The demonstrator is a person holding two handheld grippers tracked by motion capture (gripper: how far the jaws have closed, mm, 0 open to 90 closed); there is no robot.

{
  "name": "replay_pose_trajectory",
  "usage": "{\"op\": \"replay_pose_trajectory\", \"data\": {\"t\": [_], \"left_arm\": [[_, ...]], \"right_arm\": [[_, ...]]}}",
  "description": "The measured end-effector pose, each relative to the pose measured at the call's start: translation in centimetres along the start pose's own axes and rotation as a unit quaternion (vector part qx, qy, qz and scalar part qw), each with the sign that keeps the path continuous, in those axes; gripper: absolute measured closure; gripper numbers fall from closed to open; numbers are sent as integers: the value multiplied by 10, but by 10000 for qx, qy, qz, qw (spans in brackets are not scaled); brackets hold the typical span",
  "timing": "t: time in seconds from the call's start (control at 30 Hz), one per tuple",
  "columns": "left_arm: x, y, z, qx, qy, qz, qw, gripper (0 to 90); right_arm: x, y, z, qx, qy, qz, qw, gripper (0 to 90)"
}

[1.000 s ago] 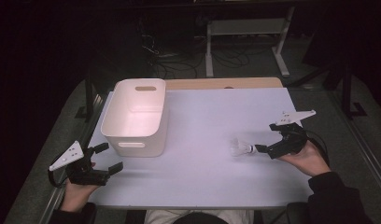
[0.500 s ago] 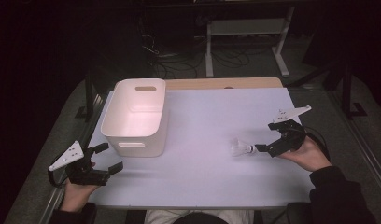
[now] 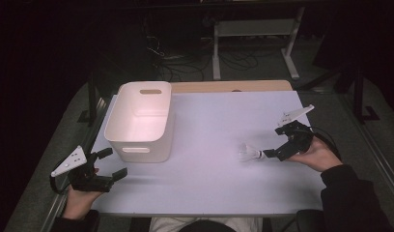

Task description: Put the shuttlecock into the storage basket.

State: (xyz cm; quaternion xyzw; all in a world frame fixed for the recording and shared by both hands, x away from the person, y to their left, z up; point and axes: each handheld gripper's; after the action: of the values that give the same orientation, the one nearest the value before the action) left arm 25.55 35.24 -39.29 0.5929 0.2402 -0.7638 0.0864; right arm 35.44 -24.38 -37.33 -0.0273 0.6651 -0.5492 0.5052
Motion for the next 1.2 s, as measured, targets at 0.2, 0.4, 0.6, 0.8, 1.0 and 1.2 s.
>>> {"op": "replay_pose_trajectory", "data": {"t": [0.2, 0.4, 0.6, 0.8, 1.0, 1.2], "left_arm": [[0, 0, 0, -2, -3, -1, 10000, 0], [0, 1, 0, -3, 3, -3, 10000, 0], [0, 1, 0, 0, -1, -4, 10000, 0], [0, 1, 0, 2, -4, -2, 10000, 0], [0, 0, 0, 5, -4, -1, 10000, 0], [0, 1, 0, 4, -3, -3, 10000, 0]], "right_arm": [[-3, 2, 2, -71, -86, -65, 9999, 0], [-3, 6, 2, -187, -233, -91, 9995, 0], [-2, 12, 2, -246, -344, -185, 9989, 0], [-3, 17, 1, -308, -419, -274, 9983, 61], [-3, 22, 2, -334, -489, -391, 9975, 62], [-3, 27, 0, -392, -639, -472, 9961, 62]]}}
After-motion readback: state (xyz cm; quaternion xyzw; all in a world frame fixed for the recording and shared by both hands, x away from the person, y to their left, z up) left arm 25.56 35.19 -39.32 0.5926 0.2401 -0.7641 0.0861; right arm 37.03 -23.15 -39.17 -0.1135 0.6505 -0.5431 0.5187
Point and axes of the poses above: each handheld gripper's, and its own axes: y roughly forward along the jaws, x roughly out of its underside, z roughly to its right, and after that the axes turned 14 degrees about x, right-handed
